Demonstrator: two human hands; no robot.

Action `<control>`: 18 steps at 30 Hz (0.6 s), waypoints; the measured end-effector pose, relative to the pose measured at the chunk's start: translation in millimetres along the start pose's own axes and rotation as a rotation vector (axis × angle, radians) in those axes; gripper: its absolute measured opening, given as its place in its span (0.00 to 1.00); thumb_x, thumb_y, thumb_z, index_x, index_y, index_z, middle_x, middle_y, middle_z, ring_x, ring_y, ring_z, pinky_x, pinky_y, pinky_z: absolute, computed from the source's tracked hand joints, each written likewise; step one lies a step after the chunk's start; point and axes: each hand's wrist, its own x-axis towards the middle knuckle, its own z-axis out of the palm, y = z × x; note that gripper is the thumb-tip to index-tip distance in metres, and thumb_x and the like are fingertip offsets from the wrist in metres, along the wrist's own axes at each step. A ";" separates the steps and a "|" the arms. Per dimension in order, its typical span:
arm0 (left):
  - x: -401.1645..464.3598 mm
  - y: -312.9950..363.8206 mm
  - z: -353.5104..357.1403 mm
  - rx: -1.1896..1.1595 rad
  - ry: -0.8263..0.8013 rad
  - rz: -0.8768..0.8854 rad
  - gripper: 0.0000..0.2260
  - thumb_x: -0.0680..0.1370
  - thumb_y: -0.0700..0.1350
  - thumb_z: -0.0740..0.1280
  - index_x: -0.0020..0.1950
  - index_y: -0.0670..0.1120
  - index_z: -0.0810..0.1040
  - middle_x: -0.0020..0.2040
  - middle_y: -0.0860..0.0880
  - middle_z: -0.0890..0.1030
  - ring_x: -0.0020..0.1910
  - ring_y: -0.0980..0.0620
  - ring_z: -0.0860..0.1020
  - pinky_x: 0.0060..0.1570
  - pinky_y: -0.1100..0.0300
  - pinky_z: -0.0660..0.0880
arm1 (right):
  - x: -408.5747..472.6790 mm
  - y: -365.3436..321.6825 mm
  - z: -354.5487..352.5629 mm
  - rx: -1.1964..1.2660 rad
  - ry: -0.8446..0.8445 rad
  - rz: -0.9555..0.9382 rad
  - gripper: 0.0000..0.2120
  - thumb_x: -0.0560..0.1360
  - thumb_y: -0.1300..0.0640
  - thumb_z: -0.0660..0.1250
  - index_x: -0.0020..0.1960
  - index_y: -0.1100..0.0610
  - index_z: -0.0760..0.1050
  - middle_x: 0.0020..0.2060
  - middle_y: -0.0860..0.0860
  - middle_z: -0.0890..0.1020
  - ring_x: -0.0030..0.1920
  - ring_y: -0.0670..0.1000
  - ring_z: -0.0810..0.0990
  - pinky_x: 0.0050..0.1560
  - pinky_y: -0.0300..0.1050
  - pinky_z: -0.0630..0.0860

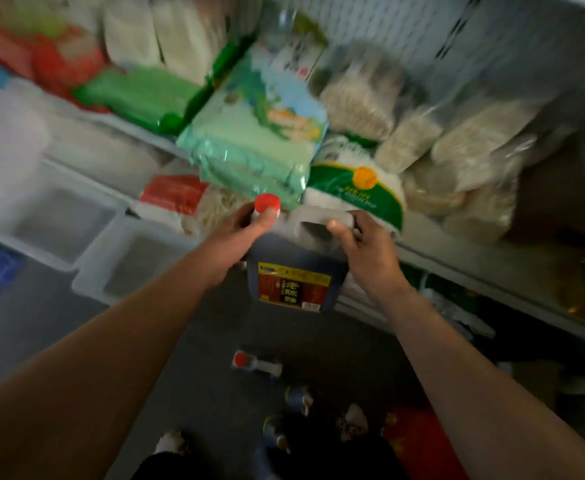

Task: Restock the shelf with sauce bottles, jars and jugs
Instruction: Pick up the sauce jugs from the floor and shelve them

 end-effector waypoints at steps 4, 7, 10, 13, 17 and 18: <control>-28.5 103.4 23.8 0.084 0.028 0.179 0.19 0.78 0.60 0.65 0.66 0.54 0.75 0.58 0.56 0.78 0.57 0.56 0.76 0.52 0.60 0.74 | -2.5 -66.2 -80.0 -0.097 0.150 -0.088 0.20 0.79 0.39 0.65 0.55 0.57 0.78 0.45 0.51 0.83 0.47 0.54 0.80 0.43 0.46 0.70; -48.4 178.8 45.2 0.146 -0.045 0.309 0.14 0.77 0.58 0.67 0.60 0.56 0.76 0.53 0.57 0.80 0.54 0.55 0.78 0.49 0.61 0.75 | -5.9 -107.2 -143.5 -0.134 0.247 -0.117 0.19 0.80 0.40 0.63 0.53 0.57 0.76 0.46 0.54 0.82 0.47 0.57 0.79 0.44 0.49 0.71; -62.6 248.9 71.6 0.199 -0.186 0.412 0.21 0.73 0.54 0.73 0.65 0.55 0.75 0.56 0.55 0.82 0.55 0.57 0.79 0.50 0.62 0.75 | -10.7 -139.4 -208.4 -0.131 0.361 -0.137 0.21 0.79 0.38 0.63 0.54 0.56 0.77 0.48 0.52 0.82 0.49 0.54 0.79 0.48 0.50 0.74; -81.0 314.9 102.6 0.244 -0.339 0.494 0.28 0.70 0.45 0.79 0.66 0.55 0.73 0.53 0.53 0.84 0.50 0.56 0.82 0.43 0.64 0.78 | -16.1 -165.7 -276.8 -0.140 0.492 -0.180 0.24 0.78 0.36 0.62 0.52 0.58 0.78 0.46 0.53 0.83 0.48 0.56 0.79 0.45 0.50 0.72; -95.8 389.7 157.6 0.342 -0.410 0.623 0.35 0.66 0.39 0.80 0.68 0.54 0.70 0.59 0.54 0.81 0.56 0.56 0.80 0.56 0.56 0.78 | -22.5 -191.5 -370.2 -0.168 0.620 -0.232 0.21 0.78 0.37 0.64 0.48 0.54 0.80 0.44 0.54 0.83 0.49 0.58 0.81 0.50 0.56 0.76; -97.6 406.2 174.4 0.348 -0.414 0.655 0.34 0.67 0.38 0.79 0.68 0.54 0.70 0.59 0.54 0.81 0.55 0.57 0.80 0.55 0.56 0.78 | -22.1 -193.3 -393.7 -0.173 0.648 -0.247 0.20 0.78 0.37 0.64 0.47 0.54 0.81 0.45 0.54 0.84 0.50 0.59 0.81 0.51 0.58 0.76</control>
